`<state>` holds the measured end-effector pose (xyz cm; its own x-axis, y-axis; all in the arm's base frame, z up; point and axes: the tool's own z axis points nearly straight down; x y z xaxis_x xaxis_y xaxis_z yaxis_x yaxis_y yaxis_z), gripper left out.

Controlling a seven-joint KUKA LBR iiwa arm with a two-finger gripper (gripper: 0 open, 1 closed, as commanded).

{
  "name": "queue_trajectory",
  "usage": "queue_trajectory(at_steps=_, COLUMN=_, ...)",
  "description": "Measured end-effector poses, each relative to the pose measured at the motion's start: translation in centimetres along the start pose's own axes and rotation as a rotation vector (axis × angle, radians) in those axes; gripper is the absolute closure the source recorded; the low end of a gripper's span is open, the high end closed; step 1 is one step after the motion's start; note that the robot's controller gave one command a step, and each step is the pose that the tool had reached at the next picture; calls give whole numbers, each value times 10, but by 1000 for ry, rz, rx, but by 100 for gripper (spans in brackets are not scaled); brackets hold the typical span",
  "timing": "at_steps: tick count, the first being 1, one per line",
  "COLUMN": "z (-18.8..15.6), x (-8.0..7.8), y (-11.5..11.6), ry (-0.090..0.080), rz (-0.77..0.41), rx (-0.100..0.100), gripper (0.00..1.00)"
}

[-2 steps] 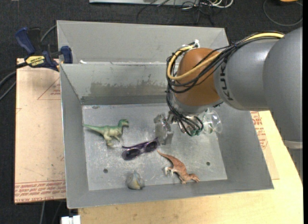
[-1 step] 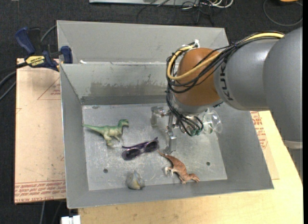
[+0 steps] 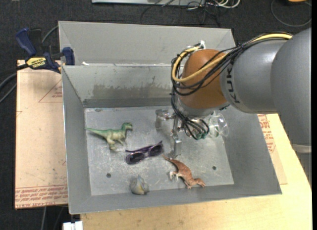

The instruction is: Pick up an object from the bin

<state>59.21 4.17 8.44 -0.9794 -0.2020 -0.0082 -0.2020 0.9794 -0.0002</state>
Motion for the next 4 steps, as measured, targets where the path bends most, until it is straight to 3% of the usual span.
queue_trajectory(at_steps=1, z=15, x=43, y=64, ry=2, rz=-84, rx=-4, gripper=0)
queue_trajectory(at_steps=2, z=7, x=25, y=59, ry=-3, rz=-185, rx=-1, gripper=100)
queue_trajectory(at_steps=3, z=7, x=25, y=59, ry=-3, rz=-185, rx=-1, gripper=100)
queue_trajectory(at_steps=4, z=-165, x=26, y=65, ry=-7, rz=-209, rx=-1, gripper=100)
